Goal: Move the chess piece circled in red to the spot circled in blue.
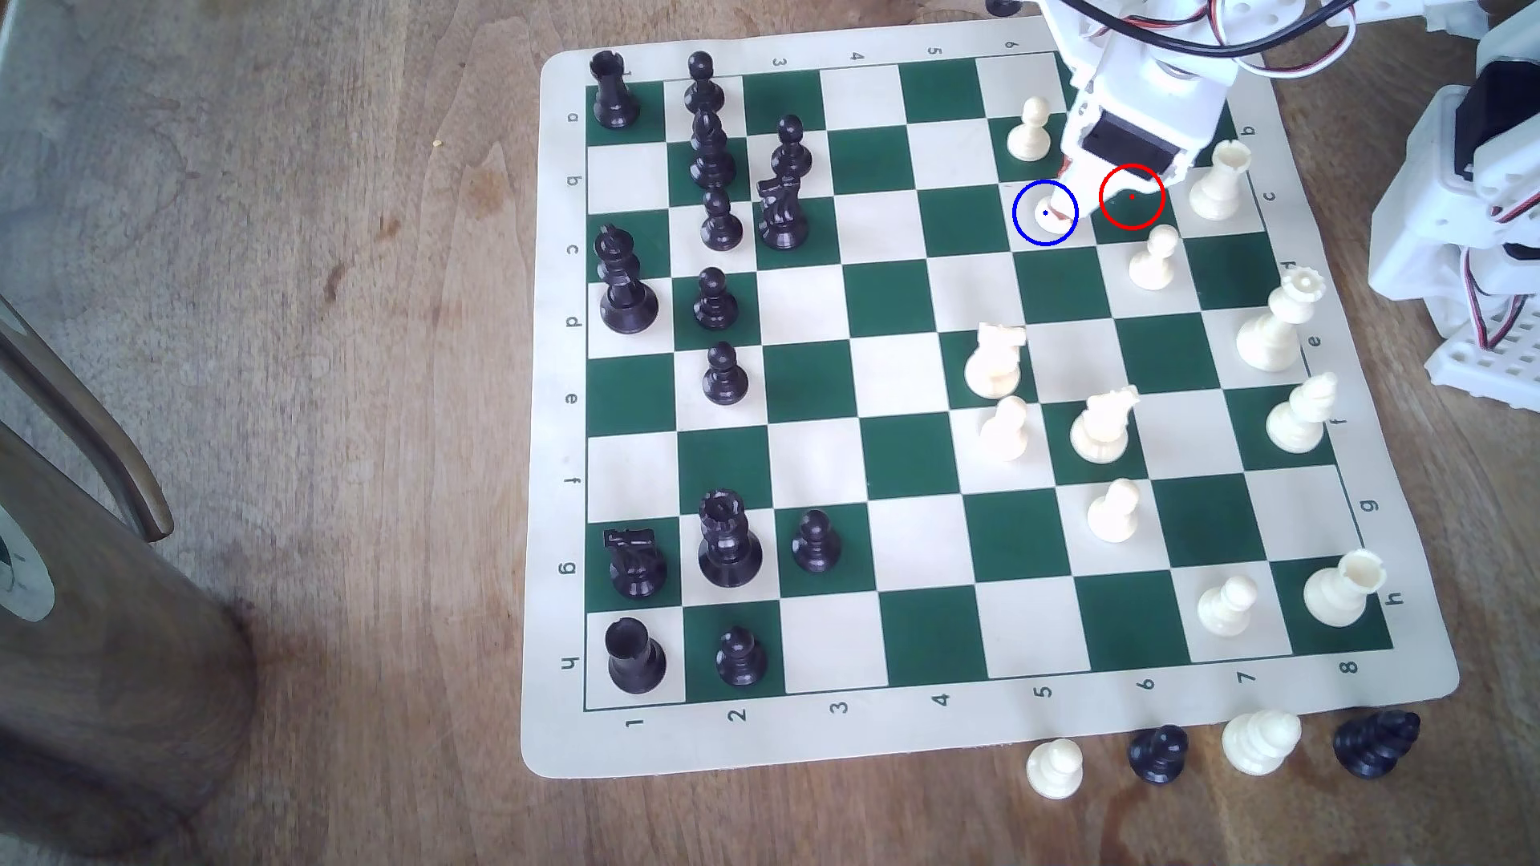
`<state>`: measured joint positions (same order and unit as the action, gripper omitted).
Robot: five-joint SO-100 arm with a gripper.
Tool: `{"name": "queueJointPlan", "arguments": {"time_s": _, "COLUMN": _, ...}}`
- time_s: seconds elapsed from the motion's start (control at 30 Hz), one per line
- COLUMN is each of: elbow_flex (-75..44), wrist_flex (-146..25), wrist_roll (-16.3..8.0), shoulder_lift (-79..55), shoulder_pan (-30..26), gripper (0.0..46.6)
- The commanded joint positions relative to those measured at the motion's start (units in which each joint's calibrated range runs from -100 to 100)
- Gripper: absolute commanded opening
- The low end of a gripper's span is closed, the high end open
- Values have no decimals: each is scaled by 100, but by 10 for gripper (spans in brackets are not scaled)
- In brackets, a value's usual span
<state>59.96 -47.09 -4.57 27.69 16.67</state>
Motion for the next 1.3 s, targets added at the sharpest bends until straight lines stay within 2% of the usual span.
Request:
{"name": "queueJointPlan", "arguments": {"time_s": 0.0, "elbow_flex": 51, "wrist_flex": 254, "wrist_roll": -10, "shoulder_lift": 126, "shoulder_pan": 113, "gripper": 193}}
{"name": "queueJointPlan", "arguments": {"time_s": 0.1, "elbow_flex": 132, "wrist_flex": 377, "wrist_roll": -10, "shoulder_lift": 177, "shoulder_pan": 144, "gripper": 211}}
{"name": "queueJointPlan", "arguments": {"time_s": 0.4, "elbow_flex": 150, "wrist_flex": 246, "wrist_roll": 15, "shoulder_lift": 618, "shoulder_pan": 254, "gripper": 225}}
{"name": "queueJointPlan", "arguments": {"time_s": 0.7, "elbow_flex": 404, "wrist_flex": -532, "wrist_roll": 83, "shoulder_lift": 2435, "shoulder_pan": 261, "gripper": 244}}
{"name": "queueJointPlan", "arguments": {"time_s": 0.8, "elbow_flex": 749, "wrist_flex": -934, "wrist_roll": 93, "shoulder_lift": 3428, "shoulder_pan": 199, "gripper": 252}}
{"name": "queueJointPlan", "arguments": {"time_s": 0.9, "elbow_flex": 1393, "wrist_flex": -1671, "wrist_roll": 93, "shoulder_lift": 4998, "shoulder_pan": 3, "gripper": 258}}
{"name": "queueJointPlan", "arguments": {"time_s": 1.1, "elbow_flex": 1547, "wrist_flex": -2580, "wrist_roll": 122, "shoulder_lift": 6382, "shoulder_pan": -75, "gripper": 262}}
{"name": "queueJointPlan", "arguments": {"time_s": 1.27, "elbow_flex": 2009, "wrist_flex": -2228, "wrist_roll": 88, "shoulder_lift": 6798, "shoulder_pan": -709, "gripper": 270}}
